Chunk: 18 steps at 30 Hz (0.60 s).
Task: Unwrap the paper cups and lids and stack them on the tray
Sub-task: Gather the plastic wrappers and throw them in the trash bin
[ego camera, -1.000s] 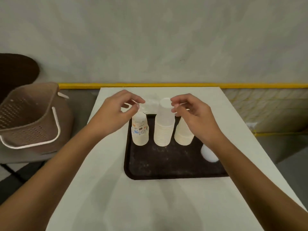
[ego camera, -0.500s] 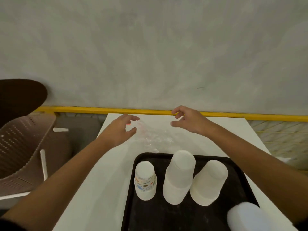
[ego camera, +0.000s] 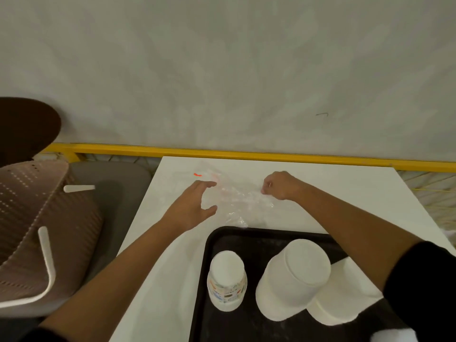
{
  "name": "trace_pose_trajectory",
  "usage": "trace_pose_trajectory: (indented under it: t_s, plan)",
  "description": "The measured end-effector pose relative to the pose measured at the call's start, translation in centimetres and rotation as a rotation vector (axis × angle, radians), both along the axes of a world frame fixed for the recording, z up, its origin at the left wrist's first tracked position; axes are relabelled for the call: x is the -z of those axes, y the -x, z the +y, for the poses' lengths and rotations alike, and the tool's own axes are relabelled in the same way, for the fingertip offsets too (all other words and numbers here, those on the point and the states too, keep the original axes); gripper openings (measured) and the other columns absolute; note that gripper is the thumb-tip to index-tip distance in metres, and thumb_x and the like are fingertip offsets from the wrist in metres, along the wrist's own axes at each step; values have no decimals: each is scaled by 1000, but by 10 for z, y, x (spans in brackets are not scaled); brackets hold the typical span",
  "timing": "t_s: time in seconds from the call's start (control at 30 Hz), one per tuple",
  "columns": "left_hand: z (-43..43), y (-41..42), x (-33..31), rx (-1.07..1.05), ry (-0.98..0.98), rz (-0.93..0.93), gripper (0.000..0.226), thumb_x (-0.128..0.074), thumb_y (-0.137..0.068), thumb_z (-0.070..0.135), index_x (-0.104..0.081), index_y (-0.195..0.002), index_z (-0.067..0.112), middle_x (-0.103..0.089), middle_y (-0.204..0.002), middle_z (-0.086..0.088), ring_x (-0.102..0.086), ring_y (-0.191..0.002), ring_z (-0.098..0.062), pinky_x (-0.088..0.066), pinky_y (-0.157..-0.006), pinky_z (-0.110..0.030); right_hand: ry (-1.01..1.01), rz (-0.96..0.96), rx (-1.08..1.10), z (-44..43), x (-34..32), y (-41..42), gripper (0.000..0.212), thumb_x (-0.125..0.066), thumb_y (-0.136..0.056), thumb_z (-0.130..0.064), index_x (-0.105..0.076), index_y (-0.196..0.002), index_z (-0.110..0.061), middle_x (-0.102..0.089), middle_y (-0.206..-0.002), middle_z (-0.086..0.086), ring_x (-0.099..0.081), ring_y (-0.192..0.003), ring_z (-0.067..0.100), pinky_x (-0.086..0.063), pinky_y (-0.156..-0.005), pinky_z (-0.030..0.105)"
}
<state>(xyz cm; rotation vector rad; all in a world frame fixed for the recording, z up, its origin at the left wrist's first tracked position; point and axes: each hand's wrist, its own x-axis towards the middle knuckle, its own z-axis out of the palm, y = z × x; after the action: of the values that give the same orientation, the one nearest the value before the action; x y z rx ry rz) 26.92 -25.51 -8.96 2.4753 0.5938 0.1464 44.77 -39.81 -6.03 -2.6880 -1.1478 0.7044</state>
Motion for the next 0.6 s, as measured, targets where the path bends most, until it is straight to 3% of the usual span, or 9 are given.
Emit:
trace_pose_trajectory:
  t_s: [0.1, 0.2, 0.33, 0.4, 0.5, 0.6]
  plan:
    - [2, 7, -9, -29, -8, -52, 68, -67, -83, 28, -32, -141, 20, -34, -147, 0, -34, -134, -17, -31, -109, -30, -258, 47, 67, 0, -18, 0, 17, -55, -93, -22, -65, -97, -9, -60, -108, 11, -50, -93, 18, -37, -64, 20]
    - [1, 18, -25, -64, -37, -119, 78, -70, -80, 29, -26, -143, 18, -30, -149, -1, -30, -136, -17, -27, -109, -30, -448, 54, 75, -6, -50, 8, 14, -56, -91, -25, -63, -83, -16, -60, -102, 9, -51, -91, 19, -35, -63, 22]
    - [-4, 33, -52, -87, -76, -169, 90, -73, -77, 33, -19, -146, 18, -22, -152, -1, -20, -140, -16, -20, -112, -30, -598, 22, 7, -22, -98, 30, 21, -52, -94, -24, -64, -103, -10, -57, -98, -2, -48, -90, 12, -33, -60, 0]
    - [-9, 43, -65, -95, -93, -211, 94, -75, -75, 35, -16, -146, 19, -21, -153, 0, -18, -140, -17, -18, -113, -30, -653, 31, -20, -31, -120, 45, 19, -51, -95, -22, -64, -103, -11, -58, -102, -3, -49, -92, 11, -35, -69, 4]
    - [-15, 59, -85, -99, -74, -234, 101, -76, -71, 41, -13, -147, 24, -21, -152, 2, -18, -140, -18, -21, -112, -35, -776, 160, -19, -43, -150, 72, 10, -49, -95, -17, -59, -92, -18, -59, -103, 0, -52, -92, 14, -45, -79, 24]
    - [-26, 76, -102, -73, 122, -194, 109, -78, -63, 50, -10, -147, 32, -21, -152, 5, -11, -142, -18, -20, -114, -43, -896, 231, -14, -57, -177, 99, 9, -48, -96, -14, -56, -92, -16, -60, -101, 3, -54, -86, 11, -49, -67, 13]
